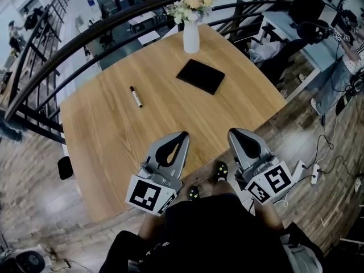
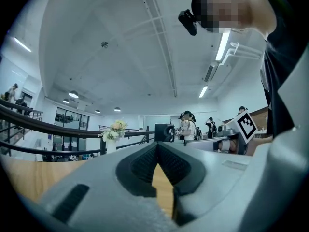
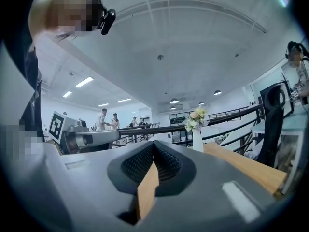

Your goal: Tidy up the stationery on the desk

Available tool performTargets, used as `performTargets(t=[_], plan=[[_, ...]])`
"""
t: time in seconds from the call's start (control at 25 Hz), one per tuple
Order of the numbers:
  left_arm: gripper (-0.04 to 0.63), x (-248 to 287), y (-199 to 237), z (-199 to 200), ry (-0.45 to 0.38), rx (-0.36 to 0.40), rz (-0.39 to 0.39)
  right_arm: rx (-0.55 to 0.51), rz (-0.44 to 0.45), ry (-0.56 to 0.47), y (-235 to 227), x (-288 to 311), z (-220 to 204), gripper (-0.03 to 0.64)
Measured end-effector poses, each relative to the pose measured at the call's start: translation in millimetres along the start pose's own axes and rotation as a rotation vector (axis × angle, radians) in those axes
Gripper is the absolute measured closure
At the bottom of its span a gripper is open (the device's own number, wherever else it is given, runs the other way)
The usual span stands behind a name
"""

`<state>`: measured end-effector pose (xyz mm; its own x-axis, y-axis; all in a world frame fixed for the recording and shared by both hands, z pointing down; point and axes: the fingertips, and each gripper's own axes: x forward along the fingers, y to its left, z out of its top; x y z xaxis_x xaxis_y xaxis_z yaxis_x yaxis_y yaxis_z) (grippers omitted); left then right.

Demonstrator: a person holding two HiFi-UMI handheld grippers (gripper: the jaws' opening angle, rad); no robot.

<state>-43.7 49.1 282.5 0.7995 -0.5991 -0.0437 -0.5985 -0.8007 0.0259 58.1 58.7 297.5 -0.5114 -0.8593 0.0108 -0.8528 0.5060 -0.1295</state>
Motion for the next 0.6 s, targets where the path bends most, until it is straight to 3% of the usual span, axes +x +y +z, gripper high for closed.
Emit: performTargets(t=[0.6], plan=[[0.612, 64.2, 49.3, -4.1, 0.011, 0.003, 0.197, -0.012, 0.158, 0.017, -81.0, 71.3, 16.4, 0.608]])
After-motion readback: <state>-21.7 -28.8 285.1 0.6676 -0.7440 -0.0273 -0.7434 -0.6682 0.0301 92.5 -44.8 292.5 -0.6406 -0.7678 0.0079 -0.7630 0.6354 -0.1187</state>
